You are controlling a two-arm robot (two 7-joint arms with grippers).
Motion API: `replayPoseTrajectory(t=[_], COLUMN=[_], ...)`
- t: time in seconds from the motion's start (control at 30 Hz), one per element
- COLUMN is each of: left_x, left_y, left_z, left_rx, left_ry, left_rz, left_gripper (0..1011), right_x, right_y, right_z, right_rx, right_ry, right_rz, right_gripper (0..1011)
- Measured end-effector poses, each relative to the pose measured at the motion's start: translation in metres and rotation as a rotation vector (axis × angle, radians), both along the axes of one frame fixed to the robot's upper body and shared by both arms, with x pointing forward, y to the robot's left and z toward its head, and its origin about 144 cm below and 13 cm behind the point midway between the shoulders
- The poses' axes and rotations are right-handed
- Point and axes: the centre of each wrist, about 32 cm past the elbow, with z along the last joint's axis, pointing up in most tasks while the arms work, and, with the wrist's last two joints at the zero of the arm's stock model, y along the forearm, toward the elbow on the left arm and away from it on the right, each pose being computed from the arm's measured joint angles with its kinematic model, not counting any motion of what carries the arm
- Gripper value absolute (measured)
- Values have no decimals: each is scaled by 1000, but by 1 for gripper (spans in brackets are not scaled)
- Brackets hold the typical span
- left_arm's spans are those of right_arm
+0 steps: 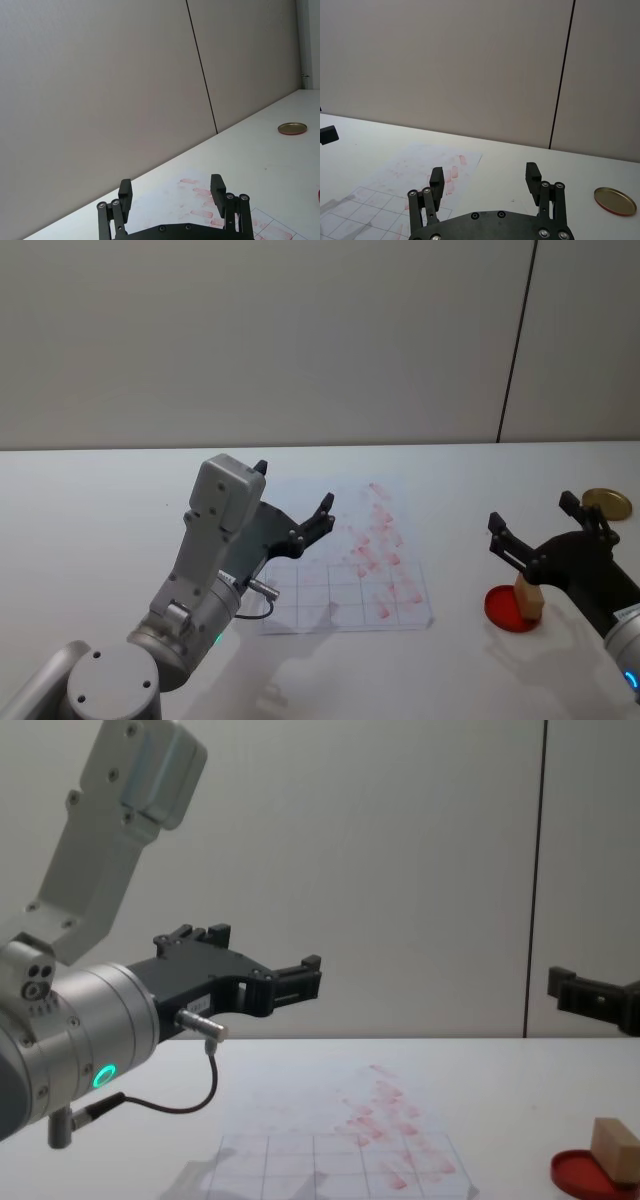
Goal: Use the one hand to pick up the stamp and affix it onto the A4 paper.
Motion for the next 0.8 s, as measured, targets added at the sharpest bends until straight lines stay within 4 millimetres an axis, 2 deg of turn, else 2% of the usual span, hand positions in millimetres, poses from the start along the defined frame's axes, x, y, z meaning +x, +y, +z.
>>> replayPoseTrajectory(t=[0.8], left_x=[0], left_y=[0], left_z=[0], left_rx=[0], left_ry=[0], left_rz=[0], left_gripper=[993], right_x=[0], right_y=[1], right_z=[0], right_rx=[0], right_ry=[5], right_rz=[-3], right_gripper=[1001])
